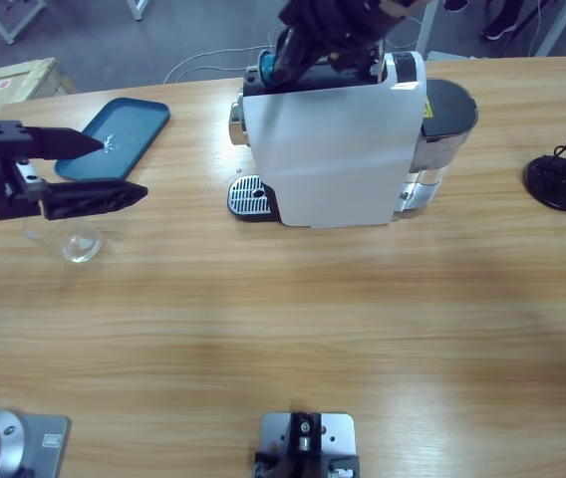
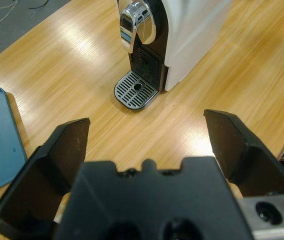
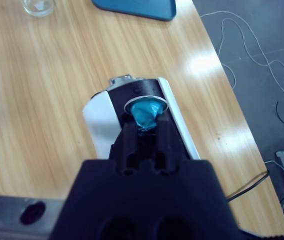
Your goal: Pour coffee
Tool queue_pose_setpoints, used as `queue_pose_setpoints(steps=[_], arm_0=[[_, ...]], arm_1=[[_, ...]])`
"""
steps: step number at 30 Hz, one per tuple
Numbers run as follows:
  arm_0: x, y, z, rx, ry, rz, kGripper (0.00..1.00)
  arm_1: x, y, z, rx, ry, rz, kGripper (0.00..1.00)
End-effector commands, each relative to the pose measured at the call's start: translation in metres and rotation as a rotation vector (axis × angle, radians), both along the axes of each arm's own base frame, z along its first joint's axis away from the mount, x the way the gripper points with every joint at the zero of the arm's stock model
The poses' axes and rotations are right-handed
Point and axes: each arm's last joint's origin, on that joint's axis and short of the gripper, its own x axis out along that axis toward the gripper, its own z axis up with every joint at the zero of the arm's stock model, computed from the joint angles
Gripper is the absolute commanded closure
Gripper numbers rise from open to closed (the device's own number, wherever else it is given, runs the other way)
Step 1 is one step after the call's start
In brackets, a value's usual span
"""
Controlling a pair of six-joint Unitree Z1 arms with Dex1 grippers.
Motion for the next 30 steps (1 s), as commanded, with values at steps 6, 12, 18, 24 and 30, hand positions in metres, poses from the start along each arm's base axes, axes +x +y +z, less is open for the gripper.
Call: queue_pose_setpoints(steps=[6,12,18,24,30], arm_0=[[-0.005,0.006,-0.01,0.014,0.024,0.004,0.023],[-0.005,0.006,-0.008,0.01,0.02,0.004,0.023],[-0.006,0.008,-0.001,-0.004,-0.005,0.015,0.023],[-0.005,0.007,-0.002,-0.004,0.013,0.032,0.023],[-0.008,0.01,0.001,-0.022,0.01,0.042,0.023]], arm_1=[[-0.002,-0.005,-0.009,-0.038,-0.008,-0.047,0.028],[-0.052,-0.008,0.041,0.08,-0.056,0.033,0.978],[-0.12,-0.05,0.036,0.199,0.073,-0.168,1.0],[-0.15,-0.115,0.034,0.352,0.053,-0.573,1.0],[-0.096,-0.101,0.03,0.511,0.067,-0.937,1.0]])
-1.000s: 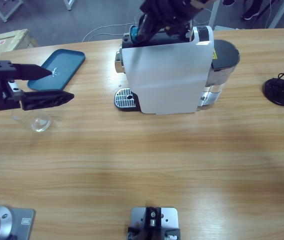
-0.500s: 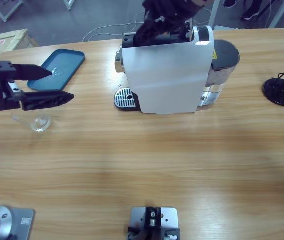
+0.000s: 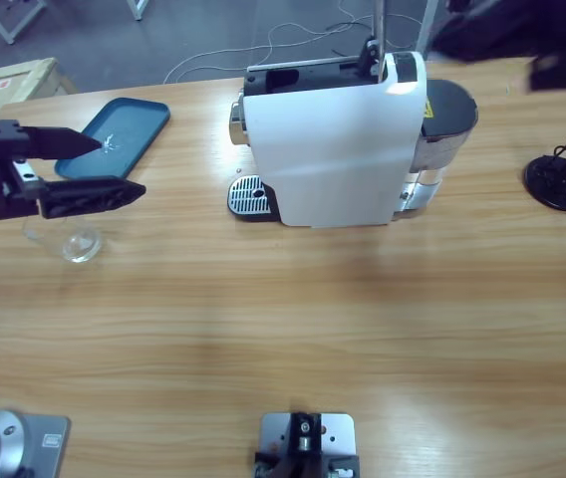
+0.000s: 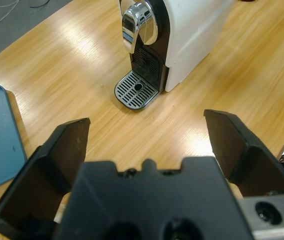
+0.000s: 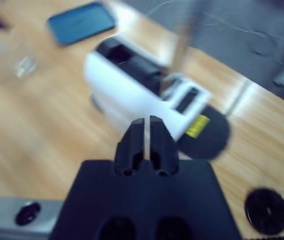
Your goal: Pour coffee
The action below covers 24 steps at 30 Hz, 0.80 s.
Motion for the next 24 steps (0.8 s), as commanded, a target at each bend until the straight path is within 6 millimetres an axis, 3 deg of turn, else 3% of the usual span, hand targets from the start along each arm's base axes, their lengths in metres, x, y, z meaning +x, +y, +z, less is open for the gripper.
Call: queue_pose_setpoints(steps=[1,5,8,12,17,24], arm_0=[[-0.008,0.009,0.0,-0.012,0.005,0.029,0.023],[-0.01,0.011,0.001,-0.006,0.011,0.027,0.023],[-0.011,0.012,0.0,-0.005,0.015,0.023,0.023],[-0.012,0.012,-0.001,-0.001,0.019,0.022,0.023],[-0.009,0.008,-0.001,-0.001,0.025,0.017,0.023],[-0.014,0.012,-0.001,0.004,0.024,0.013,0.023]], arm_1=[[0.053,0.012,-0.007,0.174,0.026,-0.36,1.0],[0.084,0.045,-0.011,0.22,0.043,-0.383,1.0],[0.094,0.057,-0.019,0.209,0.063,-0.386,1.0],[0.091,0.063,-0.018,0.241,0.074,-0.365,1.0],[0.083,0.086,-0.021,0.289,0.084,-0.259,1.0],[0.093,0.108,-0.027,0.314,0.091,-0.205,1.0]])
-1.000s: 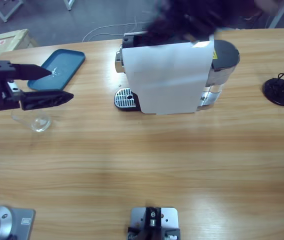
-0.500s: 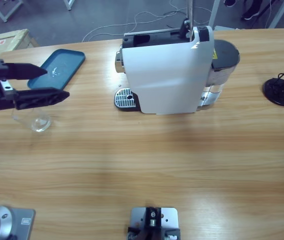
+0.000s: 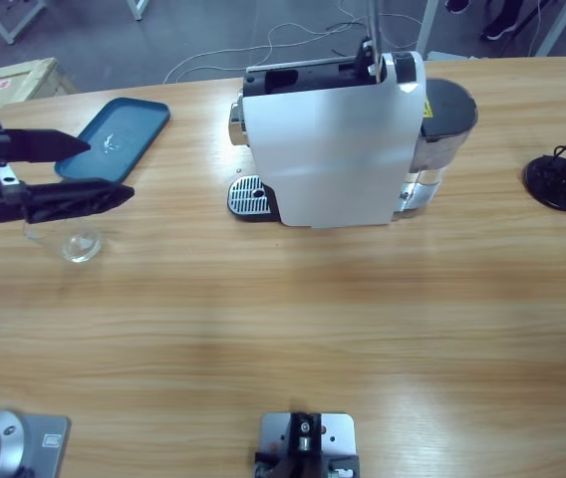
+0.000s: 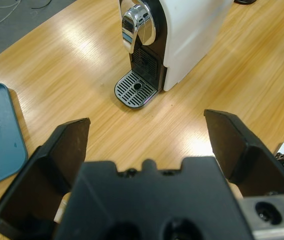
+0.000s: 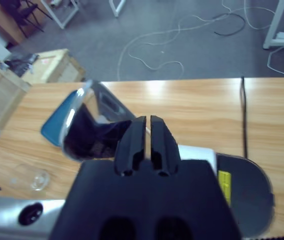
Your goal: Pour coffee
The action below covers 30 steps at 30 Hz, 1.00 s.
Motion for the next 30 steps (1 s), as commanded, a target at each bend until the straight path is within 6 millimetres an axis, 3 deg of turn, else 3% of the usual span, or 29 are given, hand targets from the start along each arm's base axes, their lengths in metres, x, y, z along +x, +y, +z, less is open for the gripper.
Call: queue_pose_setpoints(steps=[1,12,20,30], arm_0=[[-0.005,0.005,-0.006,0.014,0.027,0.008,0.023],[-0.006,0.005,-0.009,0.019,0.033,0.008,0.023],[-0.006,0.005,-0.009,0.023,0.037,0.009,0.023],[-0.006,0.006,-0.01,0.03,0.044,0.01,0.023]], arm_1=[[0.009,0.041,-0.024,-0.004,0.038,0.098,1.0],[-0.001,0.067,-0.046,-0.014,0.079,0.188,1.0],[0.006,0.082,-0.079,-0.049,0.123,0.205,1.0],[0.013,0.093,-0.136,-0.129,0.213,0.217,1.0]])
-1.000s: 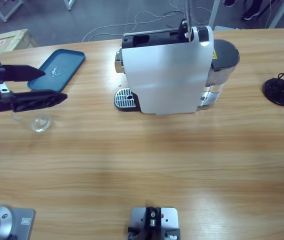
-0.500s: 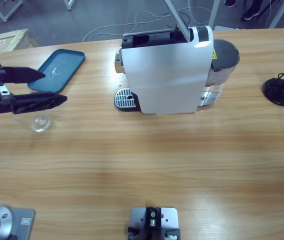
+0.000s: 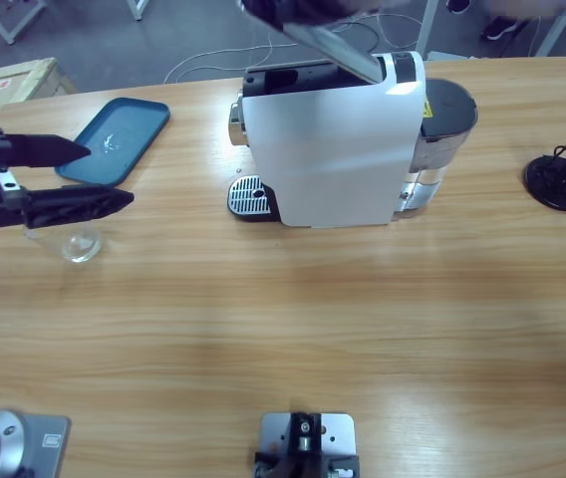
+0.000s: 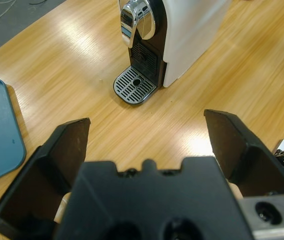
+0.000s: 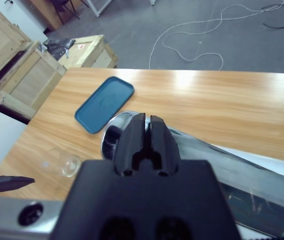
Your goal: Pour coffee
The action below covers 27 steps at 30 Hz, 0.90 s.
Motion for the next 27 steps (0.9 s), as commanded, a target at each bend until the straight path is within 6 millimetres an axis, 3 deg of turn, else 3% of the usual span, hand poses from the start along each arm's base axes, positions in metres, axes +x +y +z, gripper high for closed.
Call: queue_pose_setpoints(steps=[1,9,19,24,26,27], arm_0=[[-0.005,0.005,-0.008,0.02,0.032,0.011,0.023],[-0.006,0.007,-0.006,0.021,0.029,0.014,0.023],[-0.005,0.005,-0.01,0.031,0.043,0.013,0.023],[-0.004,0.005,-0.012,0.035,0.048,0.021,0.023],[-0.003,0.005,-0.011,0.037,0.037,0.036,0.023],[-0.003,0.007,-0.01,0.037,0.028,0.047,0.022]], arm_1=[[-0.001,0.027,-0.107,-0.192,0.179,0.059,1.0],[-0.001,0.023,-0.151,-0.272,0.251,0.052,1.0],[-0.001,0.013,-0.177,-0.386,0.337,0.026,1.0],[-0.002,0.01,-0.169,-0.383,0.315,0.019,1.0],[-0.004,0.004,-0.149,-0.346,0.272,0.005,1.0],[-0.008,-0.003,-0.124,-0.305,0.22,0.005,1.0]])
